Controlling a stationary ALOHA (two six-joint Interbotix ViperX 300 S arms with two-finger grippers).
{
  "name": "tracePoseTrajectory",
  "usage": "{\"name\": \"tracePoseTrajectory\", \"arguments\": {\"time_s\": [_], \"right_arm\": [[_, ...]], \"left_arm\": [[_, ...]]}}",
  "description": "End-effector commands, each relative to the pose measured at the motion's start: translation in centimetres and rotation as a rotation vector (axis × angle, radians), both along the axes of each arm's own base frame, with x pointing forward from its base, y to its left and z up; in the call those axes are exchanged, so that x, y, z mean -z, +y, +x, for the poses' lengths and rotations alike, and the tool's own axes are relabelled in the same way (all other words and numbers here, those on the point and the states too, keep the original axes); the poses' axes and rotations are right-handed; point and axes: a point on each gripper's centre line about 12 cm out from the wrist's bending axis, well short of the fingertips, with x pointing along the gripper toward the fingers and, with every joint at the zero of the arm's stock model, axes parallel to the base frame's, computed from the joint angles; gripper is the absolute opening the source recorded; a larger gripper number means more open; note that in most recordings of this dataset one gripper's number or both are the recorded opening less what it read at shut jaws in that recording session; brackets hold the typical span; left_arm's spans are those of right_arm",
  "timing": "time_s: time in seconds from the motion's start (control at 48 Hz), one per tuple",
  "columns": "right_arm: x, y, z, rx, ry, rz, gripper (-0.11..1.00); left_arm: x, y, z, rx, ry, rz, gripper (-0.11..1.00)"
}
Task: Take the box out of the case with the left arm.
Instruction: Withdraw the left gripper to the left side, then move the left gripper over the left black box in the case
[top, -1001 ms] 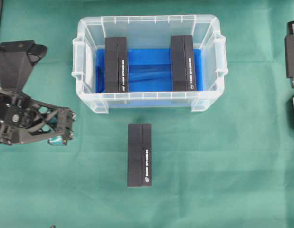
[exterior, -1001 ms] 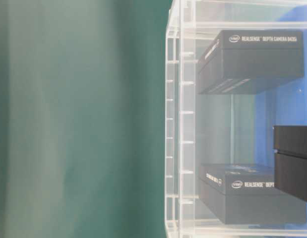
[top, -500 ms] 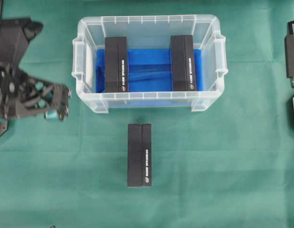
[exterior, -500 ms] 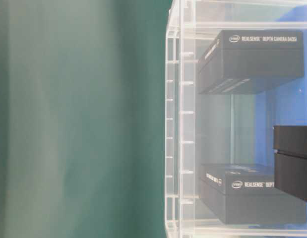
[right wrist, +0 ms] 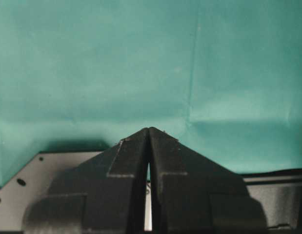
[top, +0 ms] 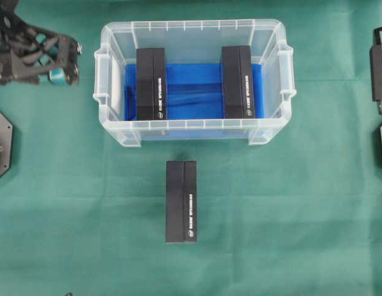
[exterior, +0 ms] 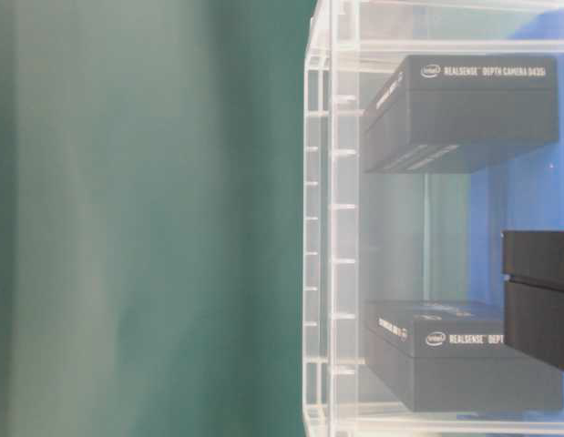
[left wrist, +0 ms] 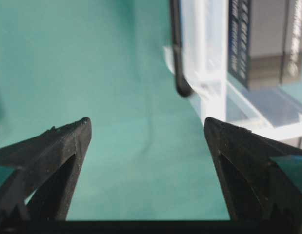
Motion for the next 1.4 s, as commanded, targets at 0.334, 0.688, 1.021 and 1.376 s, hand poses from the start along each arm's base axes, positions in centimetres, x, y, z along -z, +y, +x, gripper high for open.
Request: {"name": "tracePoseTrajectory", "arguments": {"time_s": [0.334,0.688,1.021,1.376], "right_arm": [[-0.3,0.0,0.1,0.003,-0.011,-0.002,0.00],[-0.3,0.0,0.1,0.003,-0.014,-0.002,0.00],[-0.3,0.0,0.1,0.003,-0.014,-0.002,0.00],[-0.4,-0.1,0.1,-0.001,-0.016,-0.004,0.00]], "left_arm": [[-0.7,0.9,-0.3,-0.006,-0.005,0.003,0.96],[-0.8,0.8,-0.2,-0.003,-0.008,-0.001,0.96],[-0.8,0.8,0.1,-0.004,-0.009,-0.011,0.96],[-1.9,1.1,4.7,0.034,-0.019,-0.016,0.96]]}}
